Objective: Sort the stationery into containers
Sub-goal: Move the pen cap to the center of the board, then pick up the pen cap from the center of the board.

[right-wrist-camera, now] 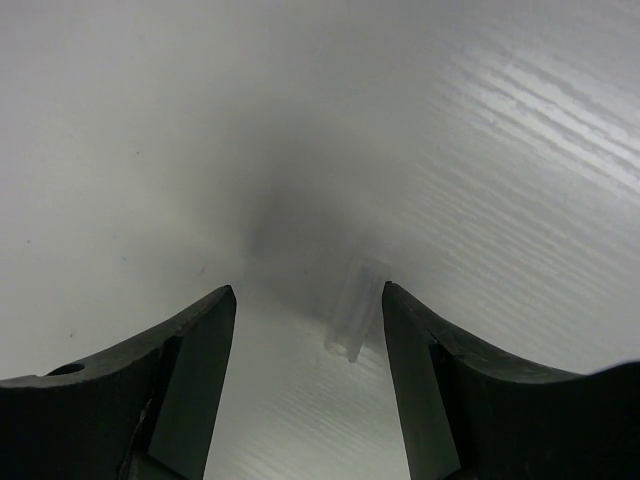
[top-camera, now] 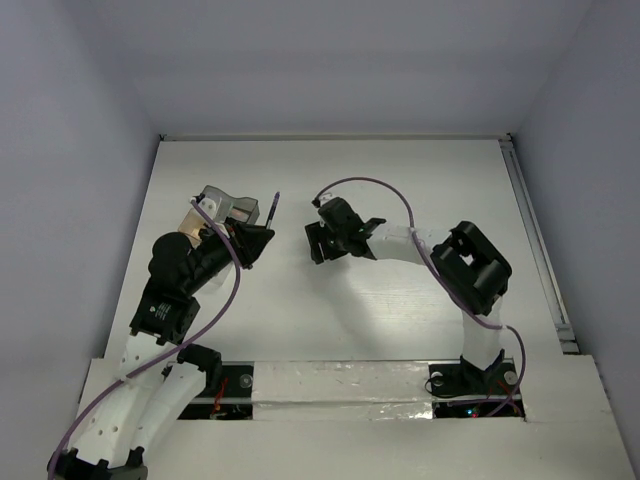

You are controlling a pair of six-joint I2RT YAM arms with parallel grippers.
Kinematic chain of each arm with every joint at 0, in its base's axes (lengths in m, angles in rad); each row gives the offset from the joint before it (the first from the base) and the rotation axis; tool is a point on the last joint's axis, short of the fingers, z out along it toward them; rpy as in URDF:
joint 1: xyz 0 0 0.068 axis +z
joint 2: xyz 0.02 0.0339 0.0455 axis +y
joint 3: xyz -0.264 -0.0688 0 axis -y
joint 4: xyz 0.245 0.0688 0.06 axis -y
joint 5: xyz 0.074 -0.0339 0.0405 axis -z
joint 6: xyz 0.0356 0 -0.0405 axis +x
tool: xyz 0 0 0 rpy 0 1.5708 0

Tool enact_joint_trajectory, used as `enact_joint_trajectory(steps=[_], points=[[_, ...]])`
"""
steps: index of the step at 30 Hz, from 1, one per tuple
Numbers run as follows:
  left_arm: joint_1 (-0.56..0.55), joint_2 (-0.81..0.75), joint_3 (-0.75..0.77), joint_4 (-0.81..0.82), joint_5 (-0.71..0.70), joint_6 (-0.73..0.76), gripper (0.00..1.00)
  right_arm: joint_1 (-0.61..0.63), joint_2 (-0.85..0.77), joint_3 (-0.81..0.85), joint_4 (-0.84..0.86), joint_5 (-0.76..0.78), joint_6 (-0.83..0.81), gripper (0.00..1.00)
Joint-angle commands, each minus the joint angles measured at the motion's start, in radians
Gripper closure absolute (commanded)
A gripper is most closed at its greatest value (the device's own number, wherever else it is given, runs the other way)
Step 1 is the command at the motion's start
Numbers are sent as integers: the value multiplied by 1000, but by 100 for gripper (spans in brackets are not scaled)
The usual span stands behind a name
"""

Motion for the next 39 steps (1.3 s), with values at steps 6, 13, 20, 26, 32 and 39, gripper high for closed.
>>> enact_joint_trajectory(steps=[6, 13, 20, 26, 32, 39], points=[[12, -7, 8, 33, 13, -3, 100, -9, 31, 109, -102, 57, -51, 39], [12, -4, 6, 36, 14, -5, 100, -9, 65, 155, -217, 108, -76, 50], [12, -4, 5, 36, 17, -7, 100, -9, 145, 212, -263, 106, -76, 54], [12, -5, 5, 38, 18, -7, 100, -9, 168, 226, -300, 146, -71, 72], [12, -2, 3, 39, 21, -10, 100, -9, 171, 220, -302, 163, -62, 100], [12, 16, -15, 77, 73, -57, 100, -9, -82, 65, -84, 65, -37, 100]])
